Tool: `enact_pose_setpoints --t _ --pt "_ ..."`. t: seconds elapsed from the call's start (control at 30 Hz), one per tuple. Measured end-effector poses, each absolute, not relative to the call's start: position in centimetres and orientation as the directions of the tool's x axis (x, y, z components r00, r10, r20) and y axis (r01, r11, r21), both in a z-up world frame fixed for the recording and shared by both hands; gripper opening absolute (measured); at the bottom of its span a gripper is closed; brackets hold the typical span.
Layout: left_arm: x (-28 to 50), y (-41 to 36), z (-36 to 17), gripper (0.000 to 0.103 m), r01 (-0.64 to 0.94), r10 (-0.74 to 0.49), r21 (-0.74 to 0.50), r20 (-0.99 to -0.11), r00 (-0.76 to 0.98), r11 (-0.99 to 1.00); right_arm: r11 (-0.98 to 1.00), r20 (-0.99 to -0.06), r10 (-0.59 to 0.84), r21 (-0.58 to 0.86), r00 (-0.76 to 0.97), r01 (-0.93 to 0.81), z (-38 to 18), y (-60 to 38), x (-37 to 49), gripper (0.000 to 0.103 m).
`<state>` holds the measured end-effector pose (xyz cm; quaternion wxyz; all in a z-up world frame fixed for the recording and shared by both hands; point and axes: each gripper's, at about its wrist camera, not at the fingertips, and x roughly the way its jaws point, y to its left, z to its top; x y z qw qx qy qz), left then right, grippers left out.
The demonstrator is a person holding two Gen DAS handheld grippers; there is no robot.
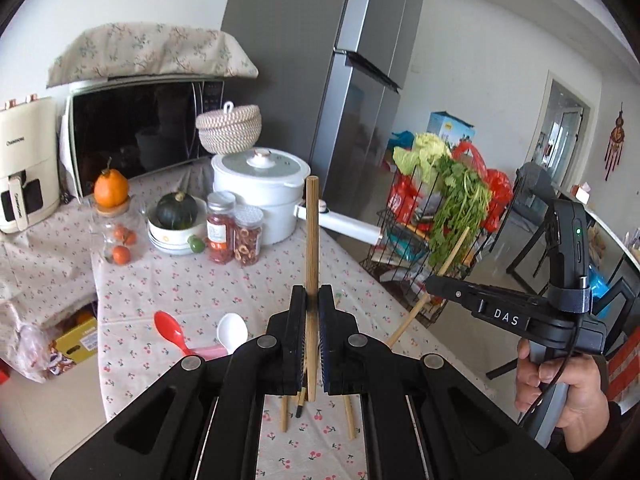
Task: Organize utensils
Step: 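Lift both held chopsticks upright and carry them toward the pink basket, then lower both chopsticks into the pink basket and open both grippers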
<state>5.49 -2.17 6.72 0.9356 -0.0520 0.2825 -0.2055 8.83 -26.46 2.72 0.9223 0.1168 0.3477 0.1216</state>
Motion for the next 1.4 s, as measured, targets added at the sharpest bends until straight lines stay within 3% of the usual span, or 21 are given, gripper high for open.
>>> enact_pose_setpoints --t 0.2,0.5,0.77,1.03,1.4 --pt "4.1 1.2 8.4 0.006 0.296 -0.342 -0.175 -0.403 0.849 0.939 0.918 -0.529 0.371 0.335 0.763 -0.213 4.8 -23.8 8.4 0.006" --pt "6.9 4.6 4.6 0.006 0.217 -0.276 -0.181 -0.429 0.860 0.959 0.877 -0.430 0.461 0.352 0.776 -0.326 5.6 -19.0 8.4 0.006" --pt "9.3 5.0 1.7 0.006 0.195 -0.244 -0.148 -0.507 0.826 0.970 0.863 -0.454 0.492 0.366 0.743 -0.347 3.3 -15.8 10.3 0.006" --pt "12.3 5.0 -2.7 0.006 0.168 -0.237 -0.168 -0.646 0.726 0.971 0.875 -0.571 0.483 0.339 0.664 -0.345 -0.3 -13.5 12.5 0.006" --pt "13.1 4.2 -3.7 0.007 0.180 -0.248 -0.170 -0.652 0.716 0.969 0.869 -0.631 0.496 0.367 0.596 -0.333 -4.1 -12.5 14.6 0.010"
